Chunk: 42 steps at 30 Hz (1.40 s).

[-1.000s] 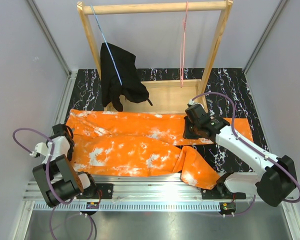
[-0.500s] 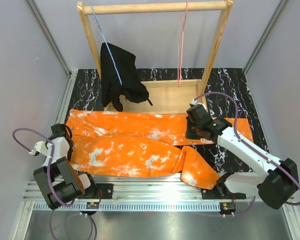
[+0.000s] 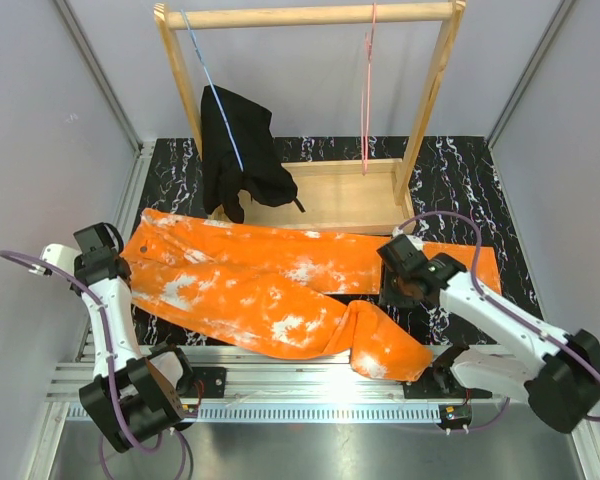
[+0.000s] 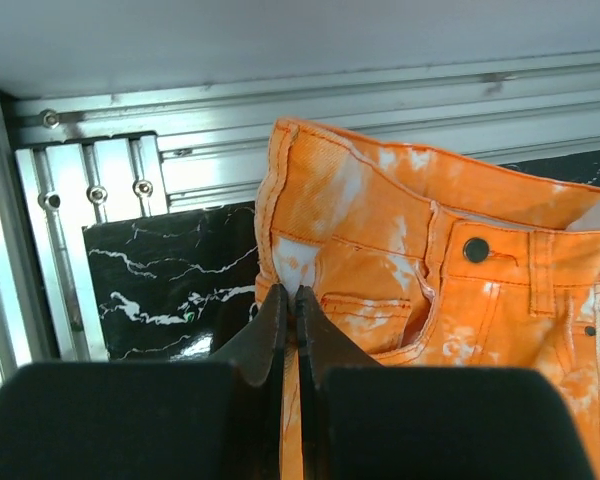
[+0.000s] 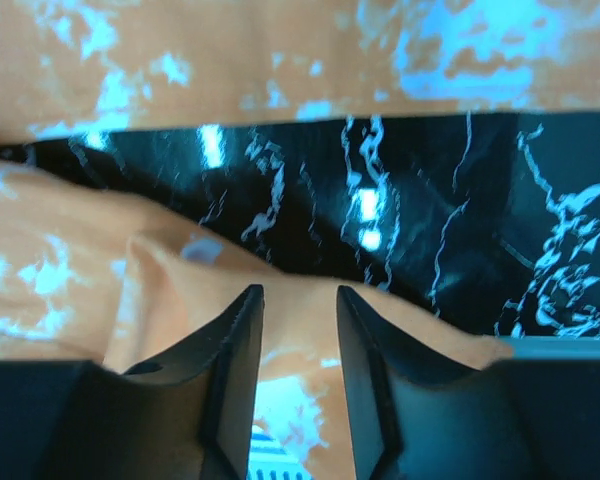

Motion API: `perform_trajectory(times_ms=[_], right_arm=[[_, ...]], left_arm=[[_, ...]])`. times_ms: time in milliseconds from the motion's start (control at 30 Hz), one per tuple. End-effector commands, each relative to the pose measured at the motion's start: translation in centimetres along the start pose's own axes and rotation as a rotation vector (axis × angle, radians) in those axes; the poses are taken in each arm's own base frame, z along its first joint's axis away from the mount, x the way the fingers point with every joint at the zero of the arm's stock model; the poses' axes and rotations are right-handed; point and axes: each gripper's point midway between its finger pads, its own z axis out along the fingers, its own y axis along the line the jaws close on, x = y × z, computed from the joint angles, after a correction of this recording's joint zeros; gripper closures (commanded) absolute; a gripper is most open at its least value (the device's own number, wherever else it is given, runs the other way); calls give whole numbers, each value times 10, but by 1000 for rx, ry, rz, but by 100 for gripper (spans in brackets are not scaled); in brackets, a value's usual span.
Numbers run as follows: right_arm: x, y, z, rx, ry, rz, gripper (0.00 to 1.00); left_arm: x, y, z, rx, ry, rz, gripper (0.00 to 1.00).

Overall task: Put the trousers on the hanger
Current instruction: Fold the trousers

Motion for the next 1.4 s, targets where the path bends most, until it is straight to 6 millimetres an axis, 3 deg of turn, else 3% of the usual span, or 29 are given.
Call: perform_trajectory(times_ms=[0, 133, 300, 533, 667, 900, 967, 1133, 1233, 1267, 1333, 1367], right_arm=[[10, 9, -27, -85, -26, 83, 56], [32, 4, -26, -69, 36, 97, 49], [47, 17, -15, -111, 65, 106, 38], [70, 10, 11, -49, 114, 112, 34], [69, 22, 25, -75, 99, 153, 33], [65, 25, 60, 0, 86, 171, 31], [66, 29, 69, -2, 98, 172, 33], [75, 25, 81, 35, 126, 175, 65], [63, 22, 69, 63, 90, 163, 75], [64, 14, 62, 101, 100, 151, 75], [44, 17, 46, 101, 38, 138, 75], [44, 8, 38, 136, 42, 125, 75]], left_arm=[[-22, -26, -5, 103, -56, 14, 100], [-22, -39, -8, 170, -47, 15, 100], [-22, -43, -11, 203, -43, 16, 100], [-15, -46, -12, 231, -17, 30, 100], [-16, -47, -13, 238, -17, 28, 100], [-18, -48, -15, 244, -27, 31, 100], [-19, -47, -15, 239, -31, 32, 100], [-24, -46, -18, 237, -49, 30, 100], [-29, -45, -20, 235, -66, 30, 100], [-31, -43, -21, 232, -77, 34, 100], [-38, -43, -26, 233, -100, 36, 100], [-44, -40, -29, 226, -123, 39, 100]])
